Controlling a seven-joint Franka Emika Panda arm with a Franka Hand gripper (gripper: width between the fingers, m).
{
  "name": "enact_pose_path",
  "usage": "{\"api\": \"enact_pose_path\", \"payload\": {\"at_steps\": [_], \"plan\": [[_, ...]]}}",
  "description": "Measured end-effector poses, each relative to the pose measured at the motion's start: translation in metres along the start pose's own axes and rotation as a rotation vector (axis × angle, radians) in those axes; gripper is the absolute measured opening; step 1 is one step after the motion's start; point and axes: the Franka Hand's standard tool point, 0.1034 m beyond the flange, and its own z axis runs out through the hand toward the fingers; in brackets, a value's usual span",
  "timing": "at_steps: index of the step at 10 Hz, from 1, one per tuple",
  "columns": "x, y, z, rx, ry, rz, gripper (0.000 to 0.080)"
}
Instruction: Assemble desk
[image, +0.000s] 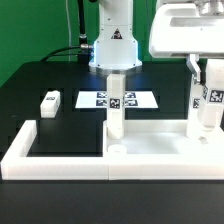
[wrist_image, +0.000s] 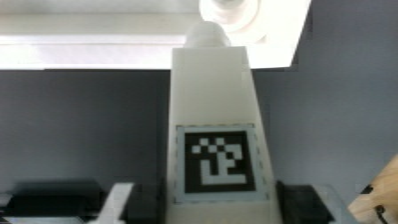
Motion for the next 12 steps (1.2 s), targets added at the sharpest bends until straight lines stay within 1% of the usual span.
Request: {"api": "enact_pose_path", "payload": {"at_steps": [3, 8, 12], "plan": [[-0.004, -0.002, 0.005, -0.003, -0.006, -0.006, 0.029], [-0.018, -0.017, 0.015, 0.0, -0.024, -0.036, 0.029], [-0.018, -0.018, 0.015, 0.001, -0.019, -0.039, 0.029]]}}
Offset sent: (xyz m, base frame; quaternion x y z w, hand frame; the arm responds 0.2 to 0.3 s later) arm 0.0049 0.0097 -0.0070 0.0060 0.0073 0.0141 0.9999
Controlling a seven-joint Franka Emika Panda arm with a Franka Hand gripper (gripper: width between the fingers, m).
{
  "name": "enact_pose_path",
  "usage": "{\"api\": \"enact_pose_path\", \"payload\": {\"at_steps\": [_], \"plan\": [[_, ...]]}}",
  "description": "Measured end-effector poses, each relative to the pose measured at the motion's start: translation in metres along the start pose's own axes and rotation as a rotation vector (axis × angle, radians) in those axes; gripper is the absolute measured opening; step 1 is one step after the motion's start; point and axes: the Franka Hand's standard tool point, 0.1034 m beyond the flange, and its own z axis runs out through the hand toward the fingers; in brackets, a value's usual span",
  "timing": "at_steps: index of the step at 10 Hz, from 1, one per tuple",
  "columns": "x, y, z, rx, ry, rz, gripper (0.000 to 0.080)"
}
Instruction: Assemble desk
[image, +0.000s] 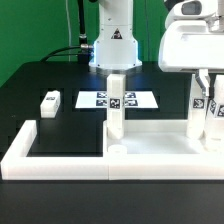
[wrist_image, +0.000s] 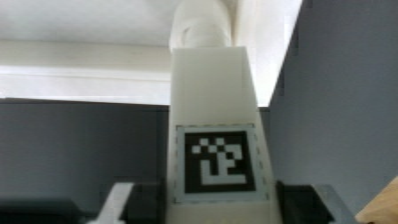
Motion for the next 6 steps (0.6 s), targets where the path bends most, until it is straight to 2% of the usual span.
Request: {"api": "enact_pose_path", "payload": {"at_steps": [3, 6], "plan": [[0.0003, 0.0088, 0.0016, -0.008, -0.002, 0.0, 0.029], [0.0017, 0.0061, 0.0034, -0.007, 0.005, -0.005, 0.029]]}}
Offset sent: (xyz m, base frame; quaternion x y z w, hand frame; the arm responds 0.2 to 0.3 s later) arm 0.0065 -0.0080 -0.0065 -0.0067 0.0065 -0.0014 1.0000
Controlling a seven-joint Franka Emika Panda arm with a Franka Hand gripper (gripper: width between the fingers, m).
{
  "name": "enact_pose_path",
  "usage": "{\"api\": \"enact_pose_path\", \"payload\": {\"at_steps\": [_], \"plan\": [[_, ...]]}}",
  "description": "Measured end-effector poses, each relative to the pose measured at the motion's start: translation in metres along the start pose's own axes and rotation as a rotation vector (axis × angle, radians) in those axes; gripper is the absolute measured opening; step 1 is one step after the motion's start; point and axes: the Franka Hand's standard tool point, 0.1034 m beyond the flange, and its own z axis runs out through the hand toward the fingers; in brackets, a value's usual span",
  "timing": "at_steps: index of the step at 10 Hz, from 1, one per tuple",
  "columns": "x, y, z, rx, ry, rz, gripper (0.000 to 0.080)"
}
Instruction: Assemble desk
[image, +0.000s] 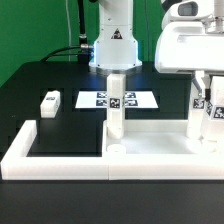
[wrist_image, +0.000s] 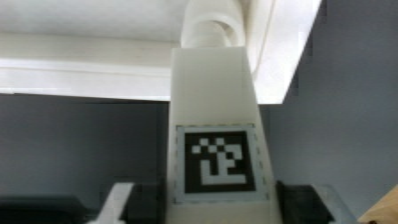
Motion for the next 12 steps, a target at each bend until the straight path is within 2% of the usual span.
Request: {"api": "enact_pose_path", "payload": {"at_steps": [12], "plan": [[-0.0012, -0.0034, 0.0021, 0.001, -0.004, -0.006, 0.029]]}}
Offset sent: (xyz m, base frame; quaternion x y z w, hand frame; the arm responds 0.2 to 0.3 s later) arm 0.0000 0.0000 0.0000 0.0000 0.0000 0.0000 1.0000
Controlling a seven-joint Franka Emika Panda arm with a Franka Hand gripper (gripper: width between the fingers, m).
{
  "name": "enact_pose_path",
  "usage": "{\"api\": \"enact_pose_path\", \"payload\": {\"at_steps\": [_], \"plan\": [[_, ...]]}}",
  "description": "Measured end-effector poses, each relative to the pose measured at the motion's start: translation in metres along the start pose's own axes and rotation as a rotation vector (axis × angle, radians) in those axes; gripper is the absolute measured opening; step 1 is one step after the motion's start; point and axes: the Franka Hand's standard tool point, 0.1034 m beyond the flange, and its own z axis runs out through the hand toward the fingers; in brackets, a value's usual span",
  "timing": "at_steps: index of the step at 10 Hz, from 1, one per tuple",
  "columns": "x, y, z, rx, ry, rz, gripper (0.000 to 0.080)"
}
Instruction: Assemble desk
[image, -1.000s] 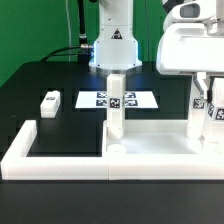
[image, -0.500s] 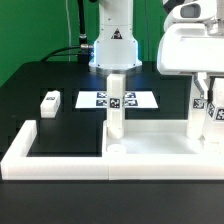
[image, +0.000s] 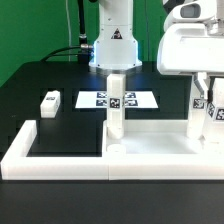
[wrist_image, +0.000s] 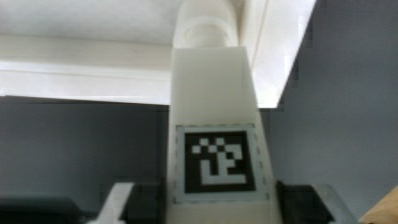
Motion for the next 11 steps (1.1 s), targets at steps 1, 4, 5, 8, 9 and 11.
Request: {"api": "enact_pose_path", "payload": {"at_steps": [1, 4, 5, 8, 9, 11], "plan": [[0.0, 0.0, 0.0, 0.0, 0.0, 0.0, 0.029], [0.0, 0.0, 0.0, 0.0, 0.0, 0.0, 0.05], [0.0, 0.0, 0.0, 0.0, 0.0, 0.0, 0.05], [0.0, 0.0, 0.0, 0.0, 0.0, 0.0, 0.0641], [0.0, 0.0, 0.0, 0.0, 0.0, 0.0, 0.0648], [0.0, 0.0, 0.0, 0.0, 0.0, 0.0, 0.0648]]}}
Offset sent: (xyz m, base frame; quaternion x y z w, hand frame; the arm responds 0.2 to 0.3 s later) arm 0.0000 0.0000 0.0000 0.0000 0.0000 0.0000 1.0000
